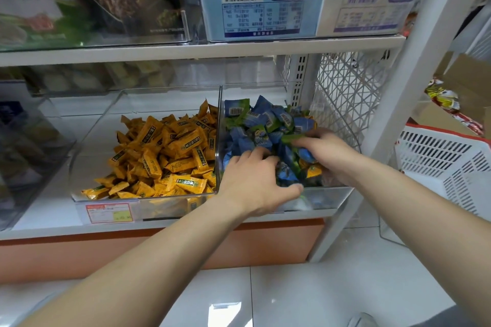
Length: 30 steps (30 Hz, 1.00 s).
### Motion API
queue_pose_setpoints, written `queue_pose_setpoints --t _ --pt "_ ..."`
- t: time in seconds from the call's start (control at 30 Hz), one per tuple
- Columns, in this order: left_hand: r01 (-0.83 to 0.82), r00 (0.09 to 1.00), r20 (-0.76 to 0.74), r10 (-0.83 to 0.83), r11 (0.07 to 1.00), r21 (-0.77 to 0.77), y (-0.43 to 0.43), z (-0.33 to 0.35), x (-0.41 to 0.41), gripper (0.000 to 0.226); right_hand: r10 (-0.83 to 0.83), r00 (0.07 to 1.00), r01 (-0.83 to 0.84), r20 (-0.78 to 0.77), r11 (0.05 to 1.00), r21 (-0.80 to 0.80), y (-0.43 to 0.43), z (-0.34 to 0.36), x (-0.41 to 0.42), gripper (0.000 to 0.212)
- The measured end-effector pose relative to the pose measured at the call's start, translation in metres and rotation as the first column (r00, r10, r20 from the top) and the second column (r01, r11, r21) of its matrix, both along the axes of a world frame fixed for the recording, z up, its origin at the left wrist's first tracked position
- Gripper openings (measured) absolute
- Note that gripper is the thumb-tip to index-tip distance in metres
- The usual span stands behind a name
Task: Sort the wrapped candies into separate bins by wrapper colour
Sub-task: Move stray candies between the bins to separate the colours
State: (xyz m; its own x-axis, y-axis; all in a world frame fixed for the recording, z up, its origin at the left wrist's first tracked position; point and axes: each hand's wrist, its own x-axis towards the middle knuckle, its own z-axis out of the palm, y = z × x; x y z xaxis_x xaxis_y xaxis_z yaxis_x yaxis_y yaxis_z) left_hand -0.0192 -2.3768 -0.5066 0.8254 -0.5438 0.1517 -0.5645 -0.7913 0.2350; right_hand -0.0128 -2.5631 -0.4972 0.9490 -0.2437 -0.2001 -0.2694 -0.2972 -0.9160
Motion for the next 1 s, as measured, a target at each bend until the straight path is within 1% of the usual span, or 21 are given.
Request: queue_pose_setpoints --t 0.07,0.1,0.13,0.23,0.33,0.43,0.5,0.57,0.63,0.73,0.8,0.9,0.93,1.0 --pt "-0.023 0.999 -0.049 0.015 0.985 -0.169 -0.004 0.006 0.001 0.076 -0.013 0.999 0.013 0.034 1.0 0.012 0.008 0.003 0.0 0.024" --pt "-0.03 0.998 -0.063 0.014 0.964 -0.263 -0.005 0.008 0.002 0.072 -0.026 0.999 0.025 0.041 0.999 0.033 0.011 0.004 0.001 0.024" --pt "-0.037 0.997 -0.071 0.015 0.945 -0.325 -0.007 0.01 0.002 0.07 -0.038 0.998 0.035 0.046 0.997 0.063 0.015 0.006 0.002 0.026" --pt "-0.074 0.988 -0.152 0.018 0.927 -0.367 -0.012 0.014 0.002 0.071 -0.079 0.995 0.066 0.053 0.974 0.217 0.028 0.012 0.005 0.026" --pt "-0.111 0.978 -0.209 0.012 0.876 -0.469 -0.013 0.014 0.006 0.069 -0.07 0.996 0.045 0.051 0.924 0.379 0.038 0.017 0.007 0.021" --pt "-0.168 0.977 -0.207 0.056 0.802 -0.574 -0.009 0.013 0.014 0.057 -0.025 0.999 0.009 0.022 0.834 0.551 0.04 0.024 0.008 0.02" --pt "-0.204 0.972 -0.223 0.08 0.76 -0.616 -0.006 0.012 0.018 0.05 0.044 0.999 -0.037 0.004 0.79 0.611 0.038 0.029 0.007 0.021" --pt "-0.232 0.964 -0.251 0.09 0.751 -0.618 -0.003 0.012 0.021 0.042 0.107 0.994 -0.092 0.012 0.788 0.608 0.035 0.032 0.005 0.024" --pt "-0.243 0.963 -0.247 0.111 0.754 -0.61 0.0 0.012 0.024 0.037 0.155 0.987 -0.145 0.033 0.802 0.58 0.032 0.032 0.003 0.025" --pt "-0.249 0.962 -0.253 0.103 0.71 -0.658 0.003 0.016 0.026 0.028 0.152 0.985 -0.174 0.085 0.824 0.539 0.03 0.031 0.001 0.019" --pt "-0.259 0.955 -0.293 0.057 0.646 -0.718 0.003 0.019 0.025 0.02 0.108 0.989 -0.142 0.098 0.863 0.484 0.032 0.03 0.0 0.02" --pt "-0.289 0.935 -0.353 -0.011 0.551 -0.783 0.0 0.026 0.021 0.011 -0.011 0.996 -0.025 0.085 0.91 0.414 0.036 0.03 0.001 0.017" --pt "-0.301 0.93 -0.366 -0.017 0.534 -0.79 -0.001 0.028 0.021 0.012 -0.04 0.996 0.005 0.076 0.911 0.413 0.037 0.031 0.002 0.015" --pt "-0.315 0.927 -0.376 -0.004 0.537 -0.782 -0.004 0.028 0.019 0.015 -0.069 0.996 0.039 0.05 0.894 0.446 0.039 0.032 0.002 0.017"
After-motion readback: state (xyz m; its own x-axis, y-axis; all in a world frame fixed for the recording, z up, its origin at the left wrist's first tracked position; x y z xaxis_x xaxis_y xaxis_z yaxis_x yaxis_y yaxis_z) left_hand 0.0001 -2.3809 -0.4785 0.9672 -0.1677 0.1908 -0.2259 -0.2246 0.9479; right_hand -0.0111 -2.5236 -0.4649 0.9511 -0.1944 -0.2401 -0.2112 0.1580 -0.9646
